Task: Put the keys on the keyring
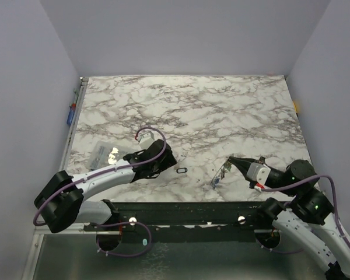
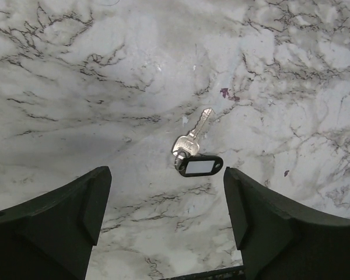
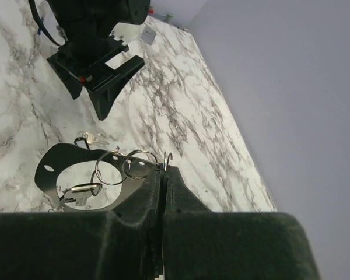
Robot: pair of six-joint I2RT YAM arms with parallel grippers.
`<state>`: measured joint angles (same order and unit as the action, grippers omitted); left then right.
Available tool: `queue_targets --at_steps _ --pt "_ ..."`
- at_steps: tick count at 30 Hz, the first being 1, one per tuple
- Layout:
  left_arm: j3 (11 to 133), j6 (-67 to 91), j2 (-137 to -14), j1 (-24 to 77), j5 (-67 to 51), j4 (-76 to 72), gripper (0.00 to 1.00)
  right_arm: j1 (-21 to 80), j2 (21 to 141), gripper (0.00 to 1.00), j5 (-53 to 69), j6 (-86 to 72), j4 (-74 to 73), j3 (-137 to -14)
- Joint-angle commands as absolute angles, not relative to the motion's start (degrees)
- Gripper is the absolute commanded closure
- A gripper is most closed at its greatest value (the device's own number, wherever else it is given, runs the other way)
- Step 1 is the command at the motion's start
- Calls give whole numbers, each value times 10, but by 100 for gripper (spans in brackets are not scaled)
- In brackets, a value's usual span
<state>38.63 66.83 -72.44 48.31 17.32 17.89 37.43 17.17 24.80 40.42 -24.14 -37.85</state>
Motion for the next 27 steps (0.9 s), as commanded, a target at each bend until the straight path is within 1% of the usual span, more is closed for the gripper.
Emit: queue_targets --at_steps 1,6,11,17,25,27 --pt "400 729 -737 486 150 171 22 375 163 99 232 404 -227 -371" --pt "415 755 -777 494 151 179 37 375 161 99 231 403 -226 -368" --pt "441 771 -808 510 164 211 39 375 154 99 229 403 -234 -374" --pt "455 769 -833 516 165 206 49 375 152 99 228 406 -243 -381" --pt "445 784 -849 526 175 205 51 374 150 99 231 407 -244 -378" --pt "444 784 -853 528 176 202 53 375 151 99 231 408 -244 -377"
